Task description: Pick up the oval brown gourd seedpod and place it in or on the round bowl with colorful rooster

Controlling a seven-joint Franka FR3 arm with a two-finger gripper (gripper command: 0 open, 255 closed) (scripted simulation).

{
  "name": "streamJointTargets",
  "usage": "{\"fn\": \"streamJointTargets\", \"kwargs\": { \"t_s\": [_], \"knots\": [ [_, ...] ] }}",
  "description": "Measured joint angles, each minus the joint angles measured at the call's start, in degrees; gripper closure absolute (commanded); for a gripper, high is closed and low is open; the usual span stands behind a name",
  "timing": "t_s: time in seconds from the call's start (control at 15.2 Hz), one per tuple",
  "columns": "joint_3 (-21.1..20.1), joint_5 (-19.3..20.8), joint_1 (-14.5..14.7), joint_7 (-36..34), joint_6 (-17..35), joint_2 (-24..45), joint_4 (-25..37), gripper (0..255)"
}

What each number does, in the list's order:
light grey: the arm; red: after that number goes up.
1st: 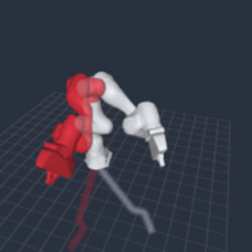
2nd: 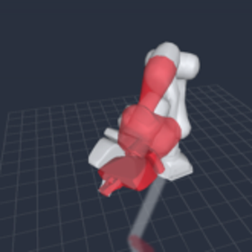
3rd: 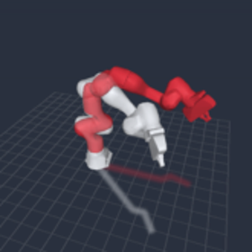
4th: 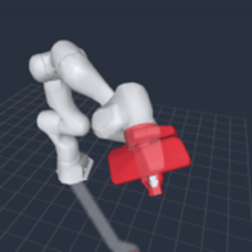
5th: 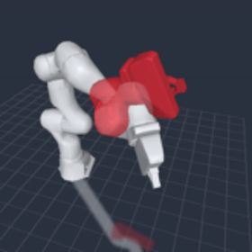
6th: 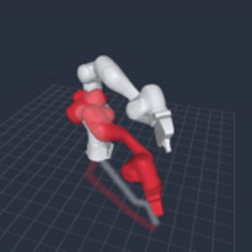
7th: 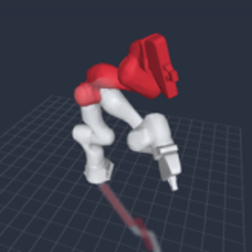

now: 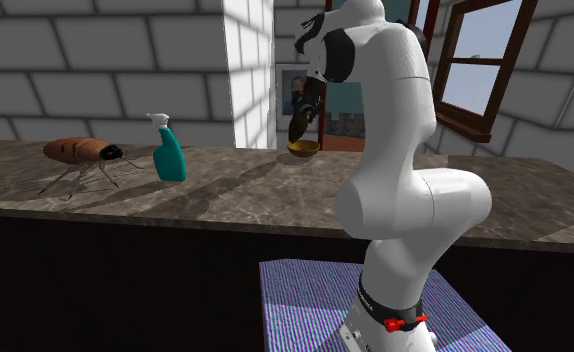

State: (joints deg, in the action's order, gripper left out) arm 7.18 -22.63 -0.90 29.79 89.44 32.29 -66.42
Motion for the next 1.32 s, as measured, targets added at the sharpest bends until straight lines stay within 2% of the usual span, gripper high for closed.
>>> {"fn": "streamJointTargets", "kwargs": {
  "t_s": [0.13,0.26,1.32],
  "knots": [
    [-0.1,-0.4,-1.8,0.0,-3.6,5.9,9.3,255],
    [-0.2,-0.5,-2.4,0.1,-4.4,8.0,12.1,255],
    [0.3,-0.8,-1.5,3.8,6.1,7.4,1.1,255]
  ]
}}
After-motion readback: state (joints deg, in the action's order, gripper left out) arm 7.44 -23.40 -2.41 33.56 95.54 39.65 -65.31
